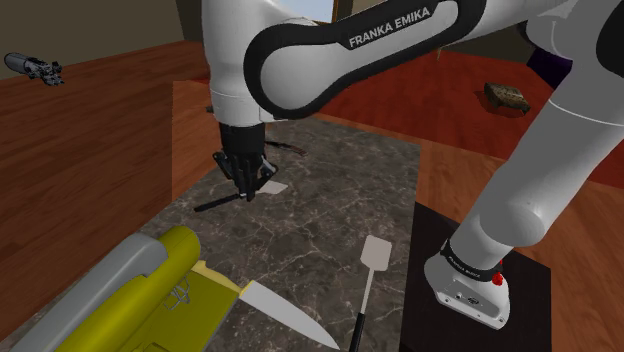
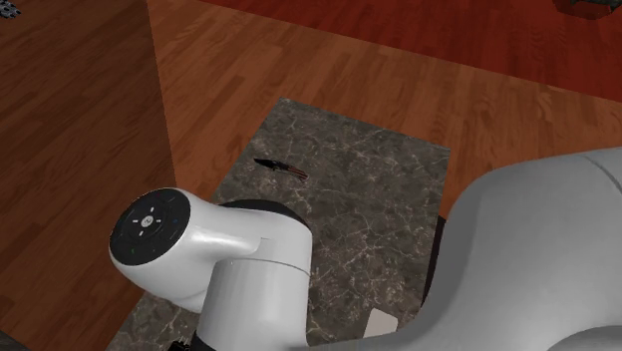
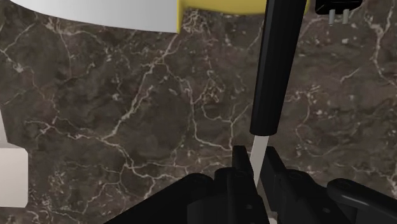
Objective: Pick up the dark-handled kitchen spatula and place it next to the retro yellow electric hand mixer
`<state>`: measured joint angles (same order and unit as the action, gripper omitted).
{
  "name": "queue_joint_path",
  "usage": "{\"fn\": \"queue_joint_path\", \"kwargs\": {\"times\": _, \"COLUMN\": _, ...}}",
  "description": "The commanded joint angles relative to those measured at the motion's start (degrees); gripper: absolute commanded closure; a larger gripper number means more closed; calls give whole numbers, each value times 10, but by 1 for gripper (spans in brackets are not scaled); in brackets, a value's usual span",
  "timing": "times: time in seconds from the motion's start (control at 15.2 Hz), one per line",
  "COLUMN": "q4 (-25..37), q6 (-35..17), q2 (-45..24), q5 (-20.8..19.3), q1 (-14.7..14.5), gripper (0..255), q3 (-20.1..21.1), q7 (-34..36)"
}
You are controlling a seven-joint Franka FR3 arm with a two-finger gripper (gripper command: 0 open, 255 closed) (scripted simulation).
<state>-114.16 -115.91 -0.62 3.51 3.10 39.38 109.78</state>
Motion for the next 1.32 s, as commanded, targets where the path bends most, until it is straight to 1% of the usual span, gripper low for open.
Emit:
{"fn": "queue_joint_path", "kwargs": {"times": 0.0, "q4": -10, "q6": -16, "q2": -7, "q5": -5, "q1": -1, "gripper": 255, "q3": 1, "q7": 4}}
{"fn": "queue_joint_path", "kwargs": {"times": 0.66, "q4": -56, "q6": -90, "q2": -44, "q5": -31, "q1": -6, "gripper": 255, "q3": 1, "q7": 19}}
{"fn": "queue_joint_path", "kwargs": {"times": 1.19, "q4": -84, "q6": -150, "q2": -84, "q5": -63, "q1": -14, "gripper": 255, "q3": -4, "q7": 39}}
{"fn": "queue_joint_path", "kwargs": {"times": 1.25, "q4": -84, "q6": -150, "q2": -84, "q5": -63, "q1": -14, "gripper": 255, "q3": -4, "q7": 39}}
